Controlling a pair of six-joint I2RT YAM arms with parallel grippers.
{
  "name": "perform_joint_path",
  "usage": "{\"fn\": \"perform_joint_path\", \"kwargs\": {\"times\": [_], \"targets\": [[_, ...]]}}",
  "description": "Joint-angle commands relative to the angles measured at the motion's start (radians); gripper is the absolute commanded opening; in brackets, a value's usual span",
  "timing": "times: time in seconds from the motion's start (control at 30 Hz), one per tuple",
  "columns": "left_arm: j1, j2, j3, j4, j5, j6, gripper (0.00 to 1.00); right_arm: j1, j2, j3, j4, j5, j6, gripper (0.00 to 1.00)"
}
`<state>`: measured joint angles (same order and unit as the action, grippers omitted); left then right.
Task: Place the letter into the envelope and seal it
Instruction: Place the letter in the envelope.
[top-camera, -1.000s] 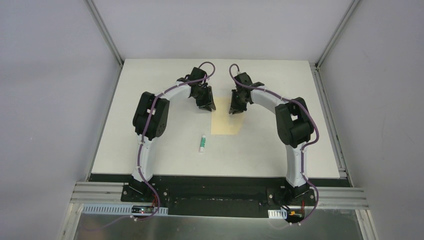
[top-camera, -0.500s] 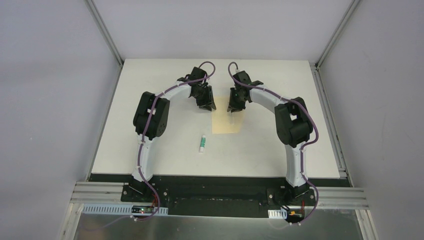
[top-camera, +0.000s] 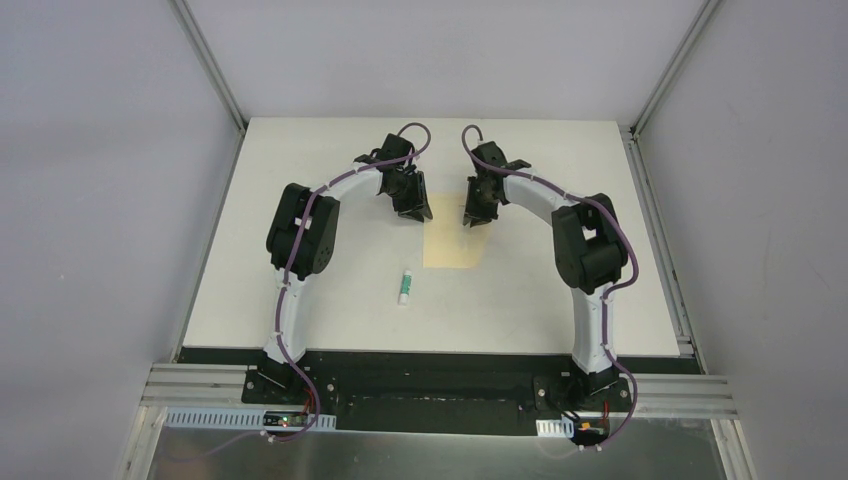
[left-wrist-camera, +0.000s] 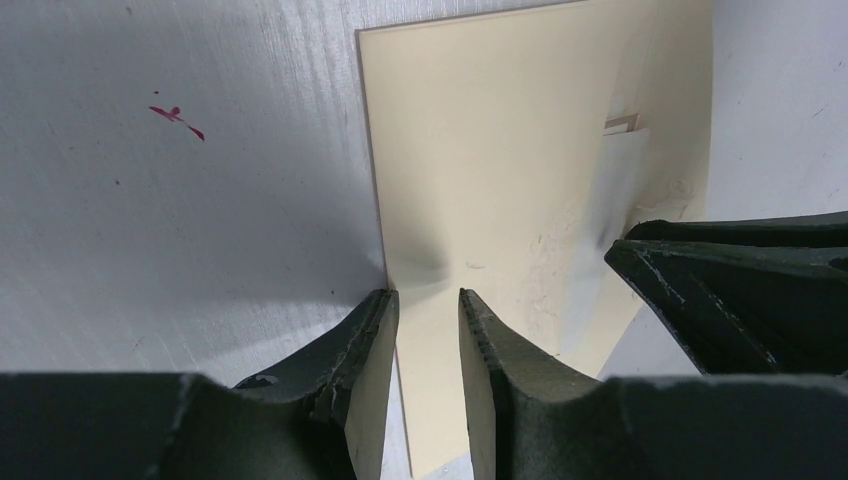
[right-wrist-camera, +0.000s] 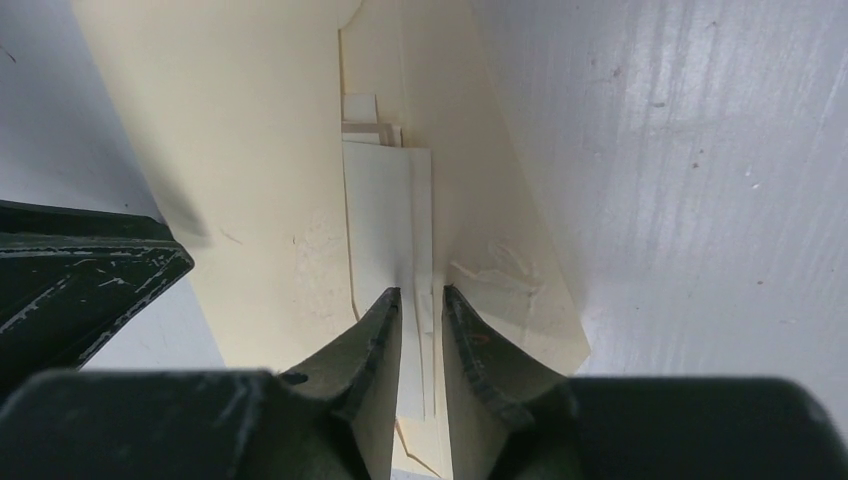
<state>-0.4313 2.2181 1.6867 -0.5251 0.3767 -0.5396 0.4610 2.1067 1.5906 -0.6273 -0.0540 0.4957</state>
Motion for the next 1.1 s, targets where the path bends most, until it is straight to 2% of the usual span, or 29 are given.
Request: {"fn": "perform_joint_path", "kwargs": {"times": [0.0,0.27,0.47,0.67,1.07], "targets": [[-0.001,0.005,0.033,0.002,0.001,0.000,0.31,-0.001,-0.030,0.036,-0.008,0.030,-0.007,0.22],[-0.001,0.010,0.039,0.002,0.007,-0.002,0.31,0.008,0.014,0.061,-0.005,0.021,-0.002,0.12],[-0.001,0.013,0.042,0.002,0.010,-0.003,0.31,0.011,0.040,0.080,-0.012,0.023,-0.003,0.09],[-0.001,0.012,0.041,0.002,0.007,-0.002,0.31,0.016,0.032,0.071,-0.019,0.048,-0.005,0.22],[0.005,0.012,0.033,0.001,0.001,-0.001,0.31,0.015,-0.024,0.063,-0.003,0.039,0.007,0.25]]}}
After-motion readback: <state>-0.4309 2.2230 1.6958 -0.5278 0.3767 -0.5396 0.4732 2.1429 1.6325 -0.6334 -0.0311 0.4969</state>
